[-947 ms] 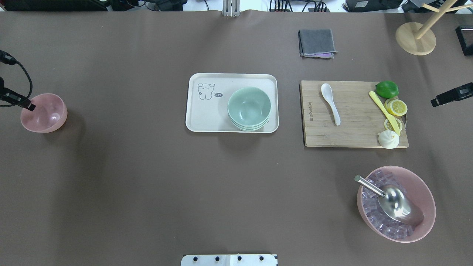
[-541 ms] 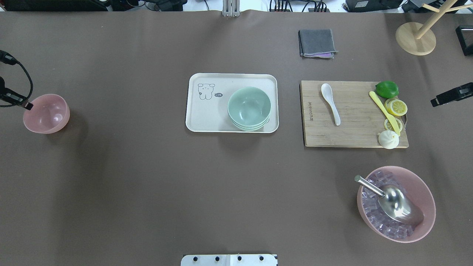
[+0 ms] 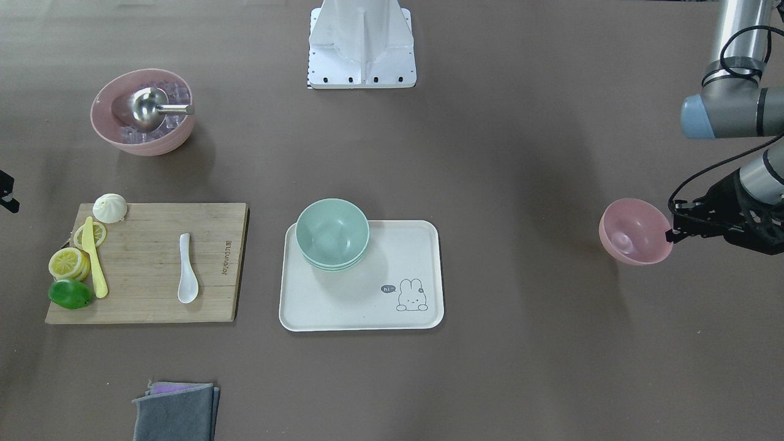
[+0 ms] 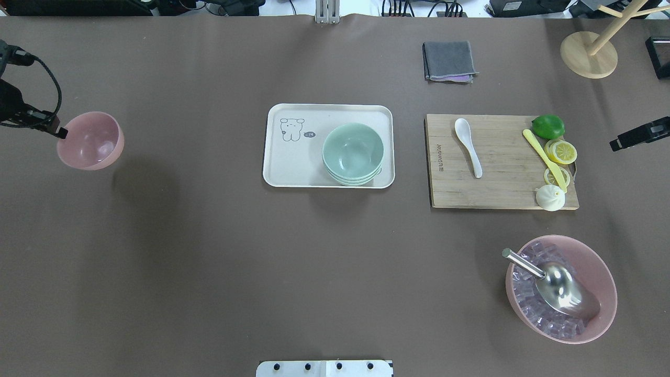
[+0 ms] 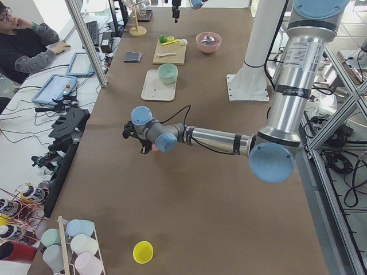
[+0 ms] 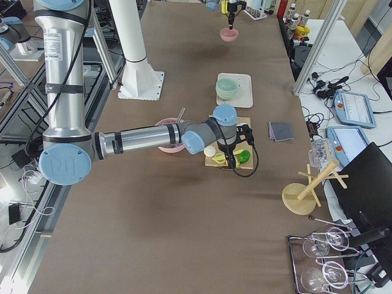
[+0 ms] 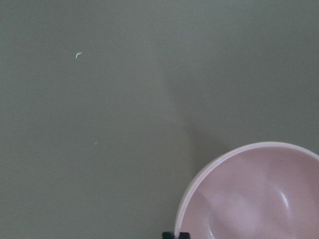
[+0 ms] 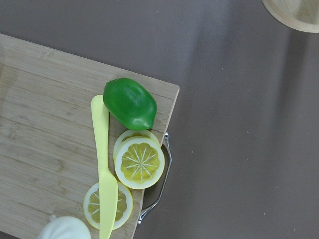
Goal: Stack pink bowl on green and place spoon
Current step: 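Carry the pink bowl with the left gripper over the green bowl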
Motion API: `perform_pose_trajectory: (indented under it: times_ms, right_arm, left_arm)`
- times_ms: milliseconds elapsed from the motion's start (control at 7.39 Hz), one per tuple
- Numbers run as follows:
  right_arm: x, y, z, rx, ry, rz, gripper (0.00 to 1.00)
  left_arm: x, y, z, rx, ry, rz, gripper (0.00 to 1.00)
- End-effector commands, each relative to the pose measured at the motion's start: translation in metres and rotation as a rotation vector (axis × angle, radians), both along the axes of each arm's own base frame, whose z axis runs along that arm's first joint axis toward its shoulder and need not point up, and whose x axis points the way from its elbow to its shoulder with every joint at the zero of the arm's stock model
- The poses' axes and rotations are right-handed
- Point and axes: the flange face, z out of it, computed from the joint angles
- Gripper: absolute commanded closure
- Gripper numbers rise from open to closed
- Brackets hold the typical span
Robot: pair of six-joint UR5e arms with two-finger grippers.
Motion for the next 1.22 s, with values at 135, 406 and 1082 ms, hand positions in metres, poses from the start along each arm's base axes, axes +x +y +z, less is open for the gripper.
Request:
perform_pose_trajectory:
  times_ms: [135,406,1082]
  right_arm:
    - [0.000,0.000,0.000,0.001,0.000,0.000,0.00]
    - [0.000,0.000,0.001,0.000,0.000,-0.001,0.00]
    - [-0.001,0.000,-0.003,0.007,-0.002,-0.002,0.00]
  left_arm:
    - [0.042,0.027,-0.187,-0.178,0.064,-0.080,1.00]
    - [0.158,0.059,-0.279,-0.270,0.048,-0.137,1.00]
    - [0.315,0.071,-0.399,-0.368,0.065,-0.213,1.00]
